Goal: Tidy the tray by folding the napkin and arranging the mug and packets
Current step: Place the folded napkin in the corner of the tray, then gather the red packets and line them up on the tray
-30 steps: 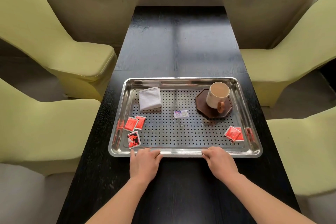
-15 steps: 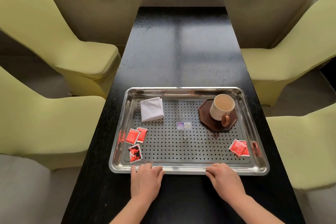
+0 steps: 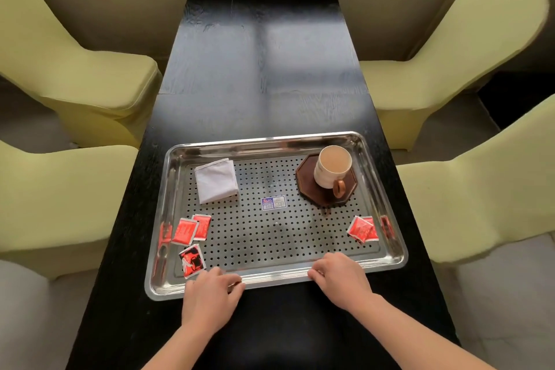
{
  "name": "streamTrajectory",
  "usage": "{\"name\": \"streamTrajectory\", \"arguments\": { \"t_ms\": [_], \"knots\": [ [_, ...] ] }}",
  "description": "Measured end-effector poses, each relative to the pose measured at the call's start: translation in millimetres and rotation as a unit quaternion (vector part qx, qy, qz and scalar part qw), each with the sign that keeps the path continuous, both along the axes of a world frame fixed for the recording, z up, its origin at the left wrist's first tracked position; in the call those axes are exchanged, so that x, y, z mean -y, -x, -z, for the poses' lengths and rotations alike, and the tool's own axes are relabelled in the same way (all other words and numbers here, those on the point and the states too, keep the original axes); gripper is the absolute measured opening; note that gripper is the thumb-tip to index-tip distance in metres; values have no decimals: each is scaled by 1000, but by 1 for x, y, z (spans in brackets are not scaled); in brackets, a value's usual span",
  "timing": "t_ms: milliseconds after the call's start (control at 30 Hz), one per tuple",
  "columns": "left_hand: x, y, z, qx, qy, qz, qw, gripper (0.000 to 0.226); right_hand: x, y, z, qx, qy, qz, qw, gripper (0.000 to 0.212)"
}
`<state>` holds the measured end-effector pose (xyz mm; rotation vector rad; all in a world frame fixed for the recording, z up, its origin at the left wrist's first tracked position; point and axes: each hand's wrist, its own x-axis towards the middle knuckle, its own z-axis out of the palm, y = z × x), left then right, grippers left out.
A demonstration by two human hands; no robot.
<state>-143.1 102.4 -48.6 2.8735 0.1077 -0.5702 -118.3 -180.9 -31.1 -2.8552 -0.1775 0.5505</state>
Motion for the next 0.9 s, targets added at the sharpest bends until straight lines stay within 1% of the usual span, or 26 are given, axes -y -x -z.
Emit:
{"name": "streamTrajectory", "arguments": {
  "t_ms": [133,233,267,333,400,467,500,567,633,733,833,900],
  "knots": [
    [0,1,0,2,3,-3,1000,36,0,1,-1,-11,-4,-6,1000,35],
    [1,1,0,4,7,-6,1000,35,6,-4,-3,-42,-27,-15,999,33],
    [-1,1,0,6,23,-19,1000,34,10,-8,-4,-42,-46,-10,998,33],
    [-6,-1,-2,29,83,-75,993,32,22,-21,-6,-6,-71,33,997,36],
    [-18,-8,-8,72,119,-137,981,32,38,-38,-8,37,-38,94,994,46],
    [-33,-21,-13,103,86,-175,975,41,54,-53,-9,18,28,134,990,58],
    [-41,-28,-15,99,62,-188,975,50,61,-58,-8,-8,58,131,990,62],
    [-57,-47,-14,48,47,-208,976,68,70,-63,-5,-52,119,83,988,70],
    [-67,-65,-9,-10,68,-212,975,78,71,-66,-4,-71,143,56,986,76],
    [-65,-84,3,-83,98,-207,970,90,66,-69,-2,-95,136,102,981,80],
    [-51,-87,14,-135,48,-172,975,97,58,-66,2,-106,138,135,975,75],
    [-40,-82,19,-133,21,-156,978,97,48,-63,3,-83,141,132,978,67]
  ]
}}
